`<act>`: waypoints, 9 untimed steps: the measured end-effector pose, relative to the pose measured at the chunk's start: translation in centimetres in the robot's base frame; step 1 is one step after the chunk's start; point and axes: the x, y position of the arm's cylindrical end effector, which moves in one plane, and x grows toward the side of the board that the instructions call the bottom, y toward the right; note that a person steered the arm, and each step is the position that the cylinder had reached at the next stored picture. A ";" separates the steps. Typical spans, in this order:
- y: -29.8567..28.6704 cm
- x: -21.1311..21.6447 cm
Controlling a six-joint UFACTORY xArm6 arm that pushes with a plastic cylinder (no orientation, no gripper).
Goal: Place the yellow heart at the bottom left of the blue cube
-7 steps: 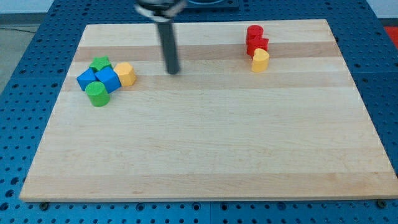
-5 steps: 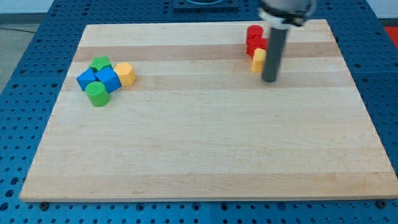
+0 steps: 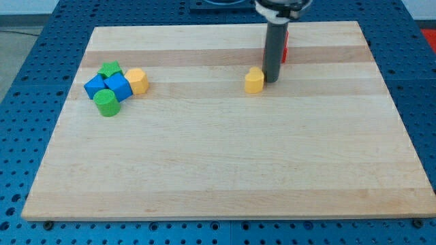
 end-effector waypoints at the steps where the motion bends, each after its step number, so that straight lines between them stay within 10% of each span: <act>1: -3.3 2.0; 7: -23.1 3.2; 9: -7.5 2.8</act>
